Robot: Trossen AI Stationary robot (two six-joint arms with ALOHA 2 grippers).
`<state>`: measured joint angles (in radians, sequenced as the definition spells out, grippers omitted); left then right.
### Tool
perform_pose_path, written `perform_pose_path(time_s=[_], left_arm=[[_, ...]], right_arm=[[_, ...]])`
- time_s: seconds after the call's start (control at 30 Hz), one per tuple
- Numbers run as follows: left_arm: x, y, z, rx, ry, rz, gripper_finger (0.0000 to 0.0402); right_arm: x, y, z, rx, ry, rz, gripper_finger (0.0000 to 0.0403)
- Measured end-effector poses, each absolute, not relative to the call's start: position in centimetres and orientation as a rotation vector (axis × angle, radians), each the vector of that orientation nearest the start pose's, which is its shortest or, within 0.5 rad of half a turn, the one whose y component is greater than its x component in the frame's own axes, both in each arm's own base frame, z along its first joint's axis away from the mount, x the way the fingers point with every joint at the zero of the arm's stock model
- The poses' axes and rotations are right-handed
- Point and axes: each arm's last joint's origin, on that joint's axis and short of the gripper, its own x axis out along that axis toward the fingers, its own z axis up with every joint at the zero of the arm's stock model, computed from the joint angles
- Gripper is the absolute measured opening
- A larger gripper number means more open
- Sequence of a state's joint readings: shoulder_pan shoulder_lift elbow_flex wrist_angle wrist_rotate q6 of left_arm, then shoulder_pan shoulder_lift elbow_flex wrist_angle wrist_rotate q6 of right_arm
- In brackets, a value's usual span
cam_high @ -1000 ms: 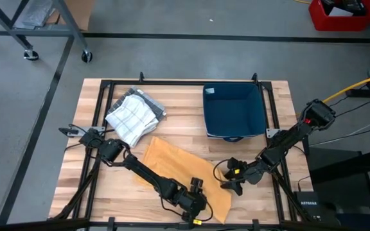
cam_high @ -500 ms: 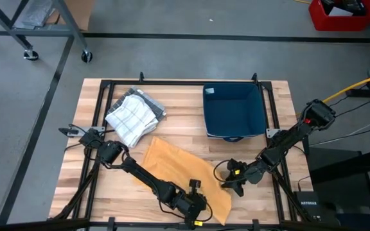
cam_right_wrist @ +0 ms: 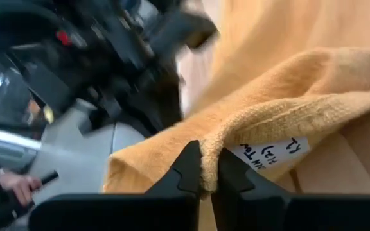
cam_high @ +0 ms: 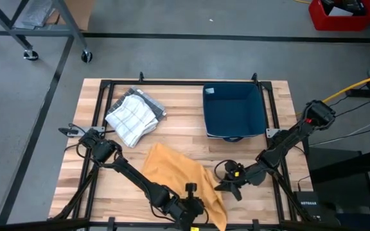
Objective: Fold towel
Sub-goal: Fold the yellow towel
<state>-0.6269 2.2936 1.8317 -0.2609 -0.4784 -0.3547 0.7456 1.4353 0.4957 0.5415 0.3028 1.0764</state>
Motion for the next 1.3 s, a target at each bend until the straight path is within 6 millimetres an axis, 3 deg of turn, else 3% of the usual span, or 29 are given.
perform_pose_path(time_s=[0.17,0.3,0.5,0.63,0.9,1.13,1.3], left_arm=[[42.0,-29.1,18.6,-0.003,0.623,-0.026,0.0015],[42.1,-28.9,18.6,-0.064,0.624,-0.004,0.0023],[42.4,-28.5,19.1,-0.195,0.61,0.04,0.0045],[42.0,-28.4,20.8,-0.234,0.584,0.037,0.0054],[40.7,-27.5,23.0,-0.159,0.63,0.068,0.0019],[39.3,-26.4,22.3,-0.137,0.78,0.169,0.0004],[38.1,-26.1,22.3,-0.219,0.845,0.268,0.0001]], right_arm=[[21.5,17.7,18.6,0.855,0.458,0.176,0.0034],[22.7,17.2,19.3,0.791,0.483,0.12,0.0023],[23.8,15.8,19.3,0.741,0.516,0.032,0.0015],[24.6,15.1,18.7,0.75,0.528,0.009,0.0027],[26.7,16.0,17.1,0.804,0.517,0.047,0.0016],[29.6,17.1,17.6,0.795,0.476,0.067,0.0024],[30.8,16.8,17.5,0.747,0.489,0.057,0.0017]])
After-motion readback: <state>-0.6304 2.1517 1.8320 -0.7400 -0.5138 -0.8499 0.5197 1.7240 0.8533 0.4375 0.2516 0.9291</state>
